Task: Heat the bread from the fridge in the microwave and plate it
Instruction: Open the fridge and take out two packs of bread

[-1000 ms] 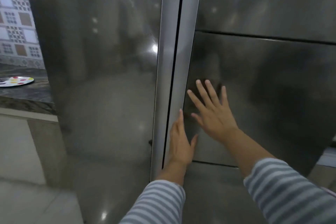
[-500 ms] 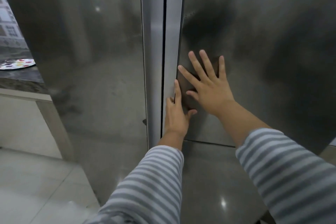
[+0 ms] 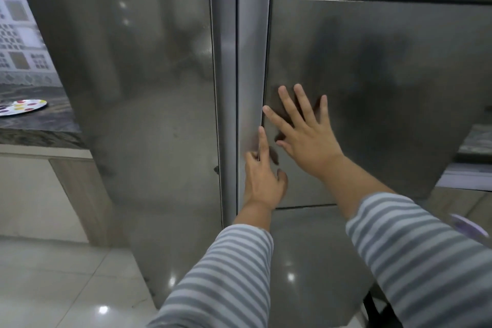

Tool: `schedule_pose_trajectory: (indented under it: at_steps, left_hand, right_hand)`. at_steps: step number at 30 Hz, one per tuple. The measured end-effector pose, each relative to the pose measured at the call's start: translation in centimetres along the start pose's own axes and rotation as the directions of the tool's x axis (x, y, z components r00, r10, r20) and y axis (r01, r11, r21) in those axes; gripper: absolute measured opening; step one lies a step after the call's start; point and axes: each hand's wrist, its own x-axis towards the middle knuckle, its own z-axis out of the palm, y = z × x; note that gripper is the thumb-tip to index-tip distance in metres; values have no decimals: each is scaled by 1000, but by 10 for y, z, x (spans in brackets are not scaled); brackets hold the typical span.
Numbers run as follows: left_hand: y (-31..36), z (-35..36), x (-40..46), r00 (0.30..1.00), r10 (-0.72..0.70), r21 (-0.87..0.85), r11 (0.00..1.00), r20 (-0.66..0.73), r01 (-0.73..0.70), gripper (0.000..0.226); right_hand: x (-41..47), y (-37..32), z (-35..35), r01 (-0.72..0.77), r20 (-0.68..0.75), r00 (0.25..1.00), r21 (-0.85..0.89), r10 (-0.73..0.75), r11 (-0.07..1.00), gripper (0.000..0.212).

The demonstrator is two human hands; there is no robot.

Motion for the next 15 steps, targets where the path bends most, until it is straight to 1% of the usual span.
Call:
schedule_pose_trajectory:
  at_steps: [4,7,10,12,14,15]
  left_hand:
    - [20,-20,-44,992,36,-29,999,118,-33,104]
    - [37,-37,-82,977,87,-49,996,192,-79,102]
    - [47,-57,-112,970,114,-76,992,217,-99,96]
    - [56,-73,-126,973,168,-29,986,157,-165,86]
    - [64,-86,-135,956,295,51,954,-5,-294,74]
    - [67,-89,-138,938,336,90,940,-82,-329,72]
  right_hand:
    - [-32,-9,-46,-62,-13,998,16,63,998,78]
    - [-58,-18,-83,-154,-2,988,63,154,986,74]
    - [-74,-25,-129,-245,-81,964,98,253,965,47]
    - [-77,-28,-163,-244,-151,954,105,258,964,38]
    - [-79,-31,-192,-217,-207,951,84,230,973,37]
    - [-79,-32,-203,-209,-220,951,55,216,976,38]
